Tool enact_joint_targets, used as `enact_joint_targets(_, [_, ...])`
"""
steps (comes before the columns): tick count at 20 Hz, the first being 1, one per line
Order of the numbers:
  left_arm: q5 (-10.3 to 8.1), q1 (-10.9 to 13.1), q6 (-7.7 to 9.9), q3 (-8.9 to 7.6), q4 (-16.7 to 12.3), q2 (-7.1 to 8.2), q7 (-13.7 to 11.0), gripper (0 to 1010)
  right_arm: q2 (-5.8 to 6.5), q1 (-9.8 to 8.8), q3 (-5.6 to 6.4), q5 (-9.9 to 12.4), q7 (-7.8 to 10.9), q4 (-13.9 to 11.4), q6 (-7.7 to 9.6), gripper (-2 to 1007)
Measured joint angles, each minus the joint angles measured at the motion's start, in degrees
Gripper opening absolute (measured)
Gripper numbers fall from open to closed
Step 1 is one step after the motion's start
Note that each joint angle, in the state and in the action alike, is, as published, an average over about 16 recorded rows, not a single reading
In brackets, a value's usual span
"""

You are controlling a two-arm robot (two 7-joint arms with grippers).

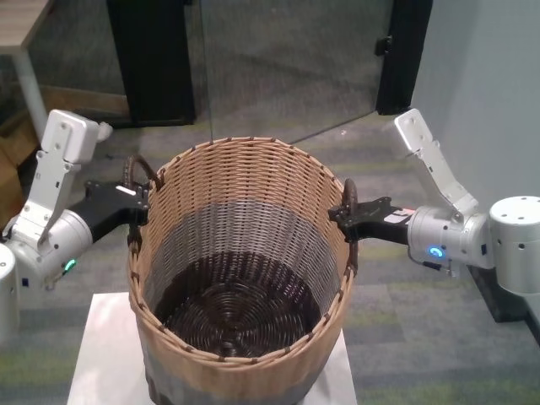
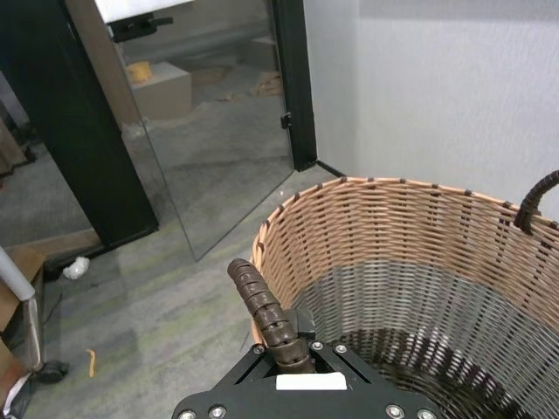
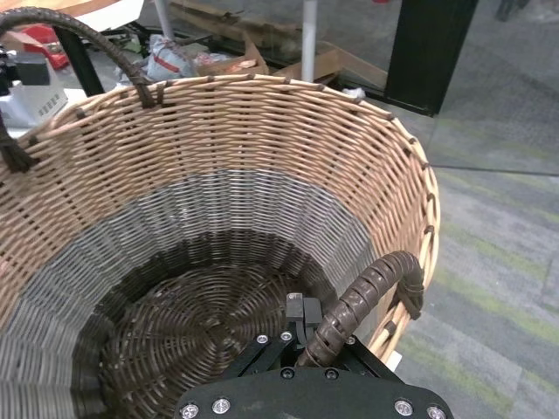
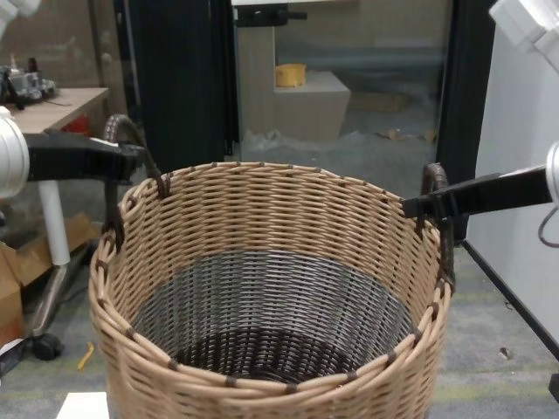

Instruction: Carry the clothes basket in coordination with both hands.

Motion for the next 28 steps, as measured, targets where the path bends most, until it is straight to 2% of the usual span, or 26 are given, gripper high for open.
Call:
enact_joint_targets(9, [-0.53,0.46,0.9,-0.64,1.47,-0.56,-0.3,0,-0.95,0.47,-0.74,-0.76,0.17,1.73,-0.22,6])
enact_joint_targets(20, [-0.73,0.57,1.25,-0.84,1.69,-0.7,-0.2,0,-1.04,0.41,-0.67,-0.82,0.16,1.83,-0.11,13])
enact_joint_targets(28, [-0.44,0.49,1.24,-0.65,1.47,-0.57,-0.04,75,-0.96,0.39,-0.66,-0.81,0.18,1.73,-0.17,131])
